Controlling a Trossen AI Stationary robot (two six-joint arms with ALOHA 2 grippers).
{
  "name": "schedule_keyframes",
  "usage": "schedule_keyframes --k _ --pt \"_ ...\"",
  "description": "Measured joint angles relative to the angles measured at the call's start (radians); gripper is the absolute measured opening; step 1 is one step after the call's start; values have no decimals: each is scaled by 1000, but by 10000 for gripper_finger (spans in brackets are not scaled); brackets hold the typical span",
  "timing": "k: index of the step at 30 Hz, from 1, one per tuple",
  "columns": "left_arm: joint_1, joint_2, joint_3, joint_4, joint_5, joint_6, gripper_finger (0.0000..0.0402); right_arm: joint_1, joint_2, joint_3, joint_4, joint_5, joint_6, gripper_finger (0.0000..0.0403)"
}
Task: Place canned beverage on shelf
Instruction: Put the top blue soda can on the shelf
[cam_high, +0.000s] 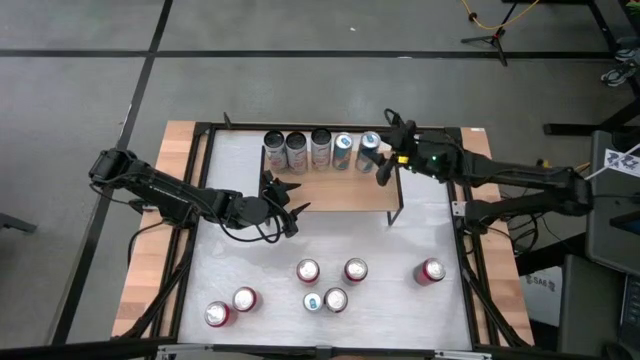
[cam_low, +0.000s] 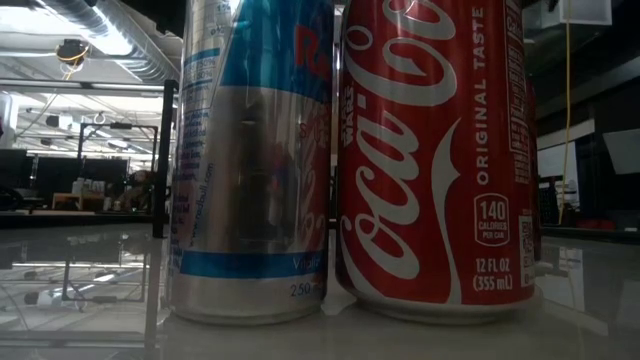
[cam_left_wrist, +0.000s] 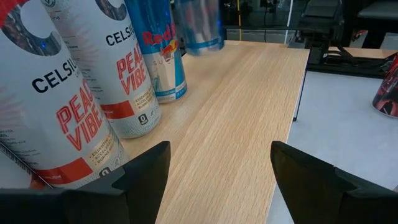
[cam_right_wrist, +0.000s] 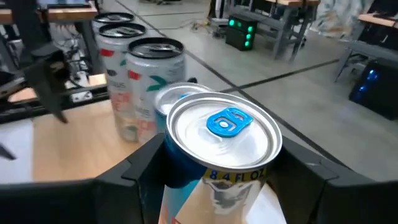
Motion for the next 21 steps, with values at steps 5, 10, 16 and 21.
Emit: schedule_keyframes --k 5,10,16,21 --pt "0 0 0 0 0 1 270 -45 0 -59 57 -18 -19 225" --pt "0 0 0 0 0 2 270 -47 10 -116 168 -44 -24 225" --pt "0 0 0 0 0 2 270 -47 10 -131 210 -13 -24 225" --pt "0 0 0 0 -1 2 270 -47 28 -131 210 6 -5 225"
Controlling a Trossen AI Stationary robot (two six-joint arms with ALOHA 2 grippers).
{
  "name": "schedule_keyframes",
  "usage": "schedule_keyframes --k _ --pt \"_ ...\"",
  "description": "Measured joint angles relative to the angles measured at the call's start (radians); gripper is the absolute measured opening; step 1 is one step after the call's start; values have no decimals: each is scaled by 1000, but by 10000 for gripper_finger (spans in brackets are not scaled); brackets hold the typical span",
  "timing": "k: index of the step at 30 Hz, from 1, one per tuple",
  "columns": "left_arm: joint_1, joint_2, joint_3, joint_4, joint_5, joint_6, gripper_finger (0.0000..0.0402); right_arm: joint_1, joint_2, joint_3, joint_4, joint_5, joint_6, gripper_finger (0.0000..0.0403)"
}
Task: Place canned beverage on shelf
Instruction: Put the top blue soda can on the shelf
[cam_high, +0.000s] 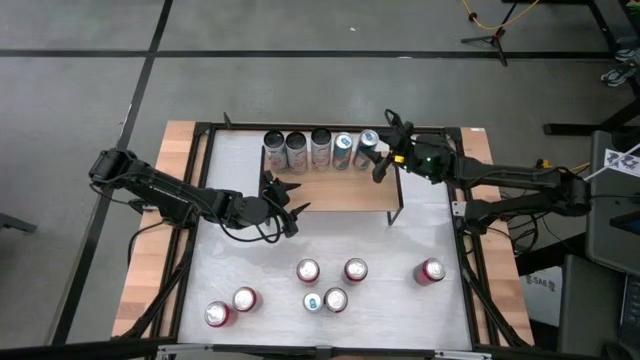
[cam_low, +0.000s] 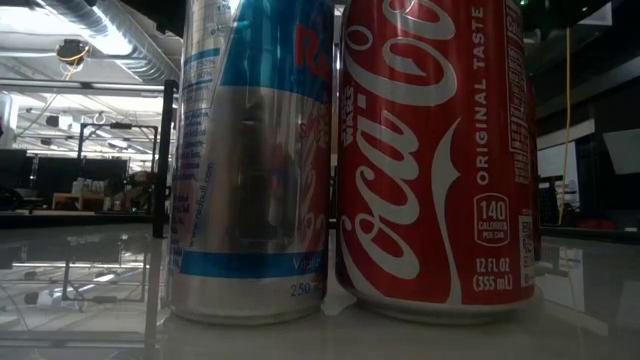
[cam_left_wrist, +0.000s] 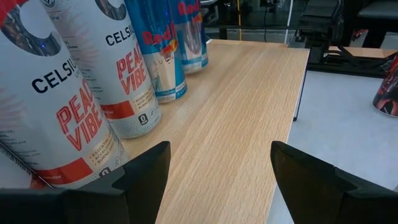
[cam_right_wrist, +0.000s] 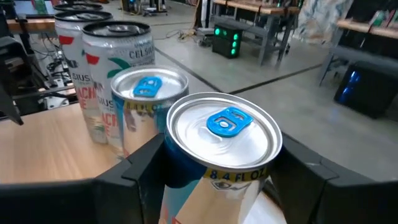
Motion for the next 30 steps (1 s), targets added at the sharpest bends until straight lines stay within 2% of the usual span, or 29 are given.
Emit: schedule_keyframes --k 7,15,25,30 --pt "0 0 0 0 -2 0 270 0 67 3 63 3 39 225" --pt "0 0 0 0 -2 -1 270 0 76 3 77 2 39 228" --pt "0 0 0 0 -2 -2 270 0 78 1 67 -20 36 276" --pt "0 0 0 0 -2 -2 270 1 79 -1 59 -19 35 288"
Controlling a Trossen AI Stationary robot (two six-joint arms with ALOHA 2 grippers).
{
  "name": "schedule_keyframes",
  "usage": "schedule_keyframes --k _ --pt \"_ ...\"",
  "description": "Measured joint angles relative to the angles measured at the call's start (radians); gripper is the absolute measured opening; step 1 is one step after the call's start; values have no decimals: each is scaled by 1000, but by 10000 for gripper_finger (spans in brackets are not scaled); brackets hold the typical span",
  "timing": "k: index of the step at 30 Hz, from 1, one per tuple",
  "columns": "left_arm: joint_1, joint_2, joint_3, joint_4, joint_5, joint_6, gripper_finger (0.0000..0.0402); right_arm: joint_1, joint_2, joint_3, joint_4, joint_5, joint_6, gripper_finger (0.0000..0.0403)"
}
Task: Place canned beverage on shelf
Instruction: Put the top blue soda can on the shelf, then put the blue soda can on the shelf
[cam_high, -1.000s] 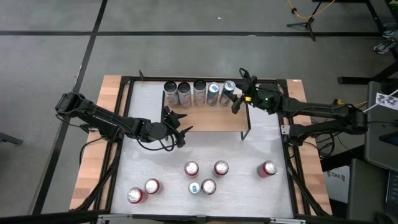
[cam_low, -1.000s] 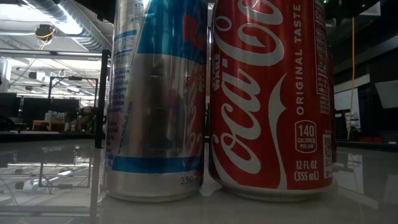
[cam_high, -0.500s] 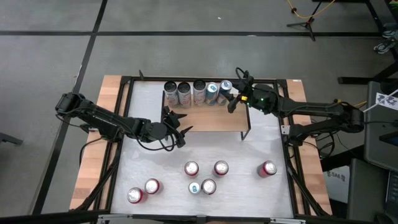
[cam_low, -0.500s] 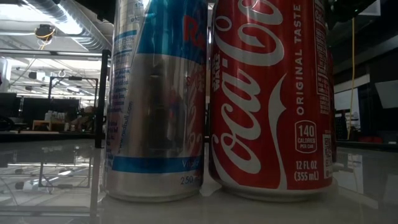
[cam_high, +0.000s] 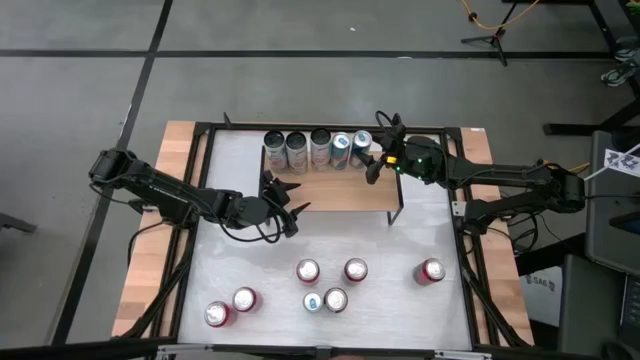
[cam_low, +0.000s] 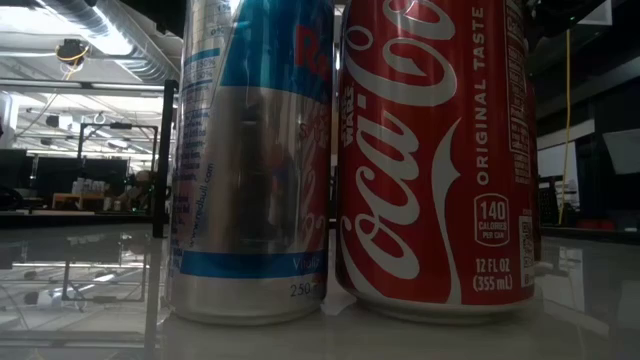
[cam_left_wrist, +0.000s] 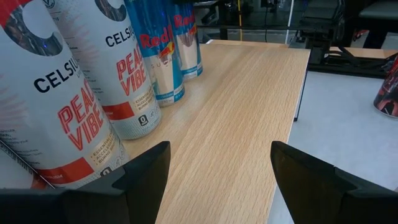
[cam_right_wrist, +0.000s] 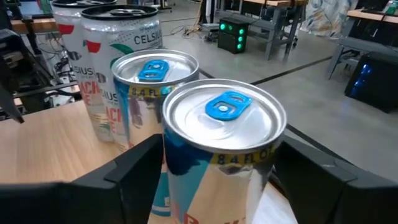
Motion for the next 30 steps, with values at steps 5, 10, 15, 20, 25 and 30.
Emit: schedule_keyframes --k 5,10,15,20,25,30 --pt "0 0 0 0 0 0 270 0 -2 0 5 0 0 287" --pt "0 0 0 0 0 0 270 0 -28 0 2 -19 0 287" --pt "0 0 0 0 2 0 270 0 -84 0 -14 -74 31 287" --pt "0 0 0 0 2 0 270 0 -148 1 -106 -95 32 287" --pt "0 0 0 0 3 0 270 0 -212 1 -168 -96 32 287" --pt "-5 0 0 6 18 -12 270 0 -278 1 -175 -124 32 287"
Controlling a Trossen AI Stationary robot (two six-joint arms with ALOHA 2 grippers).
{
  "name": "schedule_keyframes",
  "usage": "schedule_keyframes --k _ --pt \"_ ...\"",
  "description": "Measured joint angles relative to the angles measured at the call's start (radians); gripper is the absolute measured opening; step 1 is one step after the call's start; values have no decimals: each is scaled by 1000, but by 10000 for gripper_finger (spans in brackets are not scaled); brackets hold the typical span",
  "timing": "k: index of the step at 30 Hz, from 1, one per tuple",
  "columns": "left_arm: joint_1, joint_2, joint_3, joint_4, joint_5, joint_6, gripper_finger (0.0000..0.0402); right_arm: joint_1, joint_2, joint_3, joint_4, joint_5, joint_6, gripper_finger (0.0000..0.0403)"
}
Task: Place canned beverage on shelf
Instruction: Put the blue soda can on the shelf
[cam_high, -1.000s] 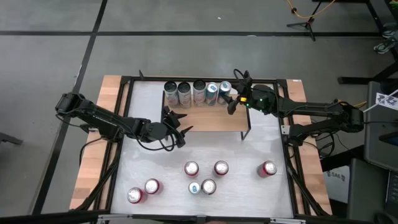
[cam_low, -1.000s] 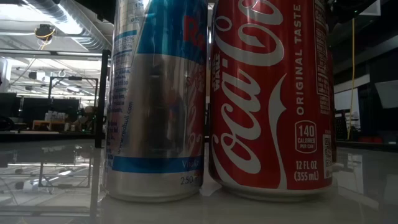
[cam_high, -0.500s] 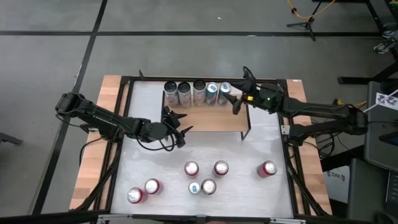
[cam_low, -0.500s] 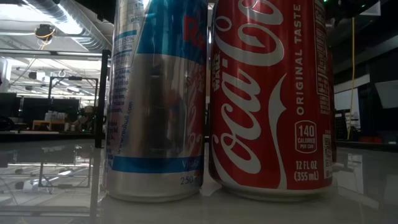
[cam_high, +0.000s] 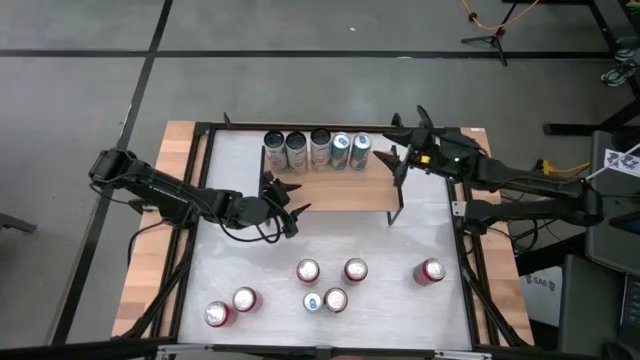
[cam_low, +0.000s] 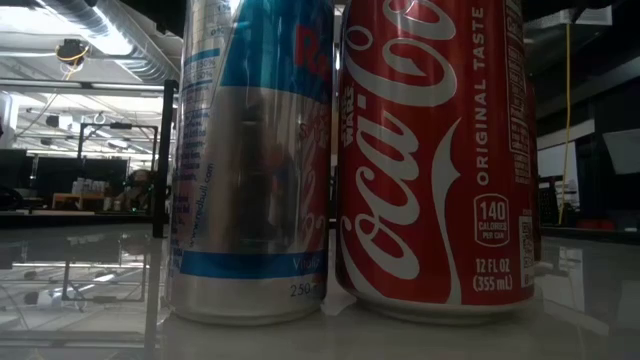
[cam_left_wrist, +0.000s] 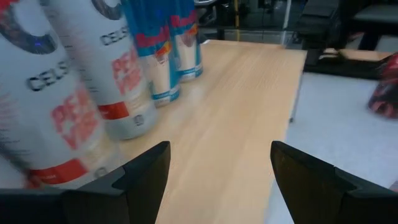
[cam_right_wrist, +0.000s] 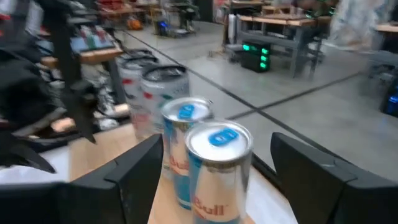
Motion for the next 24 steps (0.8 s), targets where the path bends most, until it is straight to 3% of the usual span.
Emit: schedule_keyframes --k 8,18,24 --pt "-87 0 0 112 131 39 270 55 -67 0 13 -269 24 287" --pt "-247 0 11 211 135 37 270 288 -46 2 35 -287 23 287" --pt "-342 22 75 212 133 34 270 371 -28 2 27 -283 19 287"
